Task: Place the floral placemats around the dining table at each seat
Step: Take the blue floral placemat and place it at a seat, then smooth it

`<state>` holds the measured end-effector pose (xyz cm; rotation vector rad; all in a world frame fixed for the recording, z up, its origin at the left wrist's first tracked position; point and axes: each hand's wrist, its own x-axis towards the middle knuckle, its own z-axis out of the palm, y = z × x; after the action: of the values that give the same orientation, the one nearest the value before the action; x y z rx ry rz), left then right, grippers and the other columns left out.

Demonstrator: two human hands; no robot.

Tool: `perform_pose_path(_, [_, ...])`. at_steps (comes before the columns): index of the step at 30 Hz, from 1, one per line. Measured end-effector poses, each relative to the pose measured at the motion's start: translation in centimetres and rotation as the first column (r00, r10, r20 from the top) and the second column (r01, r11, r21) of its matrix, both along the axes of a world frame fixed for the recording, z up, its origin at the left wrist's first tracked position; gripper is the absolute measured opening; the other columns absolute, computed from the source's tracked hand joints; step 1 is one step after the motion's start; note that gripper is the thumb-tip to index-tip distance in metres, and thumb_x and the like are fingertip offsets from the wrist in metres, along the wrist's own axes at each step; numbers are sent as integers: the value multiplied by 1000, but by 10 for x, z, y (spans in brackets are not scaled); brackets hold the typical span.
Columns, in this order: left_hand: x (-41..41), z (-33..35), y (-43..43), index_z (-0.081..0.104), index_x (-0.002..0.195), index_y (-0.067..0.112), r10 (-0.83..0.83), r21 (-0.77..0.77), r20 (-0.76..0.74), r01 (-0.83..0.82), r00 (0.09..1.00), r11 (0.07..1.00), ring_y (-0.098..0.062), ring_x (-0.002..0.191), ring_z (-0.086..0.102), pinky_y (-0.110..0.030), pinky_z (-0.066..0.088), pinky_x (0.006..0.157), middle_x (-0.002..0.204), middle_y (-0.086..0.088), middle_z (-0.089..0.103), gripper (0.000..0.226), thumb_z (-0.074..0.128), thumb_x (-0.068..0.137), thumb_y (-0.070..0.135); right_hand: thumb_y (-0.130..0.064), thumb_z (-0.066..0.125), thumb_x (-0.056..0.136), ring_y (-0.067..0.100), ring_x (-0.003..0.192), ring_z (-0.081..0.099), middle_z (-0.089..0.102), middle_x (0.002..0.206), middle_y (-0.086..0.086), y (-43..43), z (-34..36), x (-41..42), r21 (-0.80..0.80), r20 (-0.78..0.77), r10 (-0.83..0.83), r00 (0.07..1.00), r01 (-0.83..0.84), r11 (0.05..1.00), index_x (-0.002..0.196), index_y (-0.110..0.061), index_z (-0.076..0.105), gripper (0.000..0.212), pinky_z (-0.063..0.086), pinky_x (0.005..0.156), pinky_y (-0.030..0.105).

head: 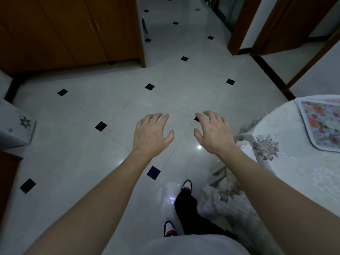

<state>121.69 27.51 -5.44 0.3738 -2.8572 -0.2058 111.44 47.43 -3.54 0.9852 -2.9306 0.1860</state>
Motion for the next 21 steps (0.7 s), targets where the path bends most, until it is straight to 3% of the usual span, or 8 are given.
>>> perform_pose_path(8, [-105, -12, -43, 56, 133, 20, -29, -15, 40, 29, 999, 999, -28, 119, 57, -44, 49, 93, 133, -6, 61, 60, 41, 86, 54, -41, 51, 93, 32, 131, 46, 50, 142, 15, -47, -23, -100, -13, 42, -14, 999, 15, 1000, 140, -17, 48, 53, 35, 106, 48])
perform_pose_path(17, [-286, -9, -66, 55, 135, 22, -125, -59, 127, 133, 984, 989, -26, 122, 56, -44, 46, 98, 135, -4, 60, 61, 40, 87, 56, -42, 51, 94, 31, 136, 41, 48, 146, 14, -79, -30, -267, -59, 81, -113, 990, 118, 991, 144, -18, 46, 55, 32, 111, 48])
perform_pose_path(21, [-359, -2, -66, 54, 137, 22, -183, -59, 126, 192, 975, 980, -25, 124, 55, -43, 45, 99, 136, -3, 60, 62, 38, 87, 56, -40, 55, 92, 33, 132, 47, 52, 142, 16, -68, -26, -325, -82, 64, -195, 979, 199, 976, 140, -15, 51, 54, 37, 106, 50])
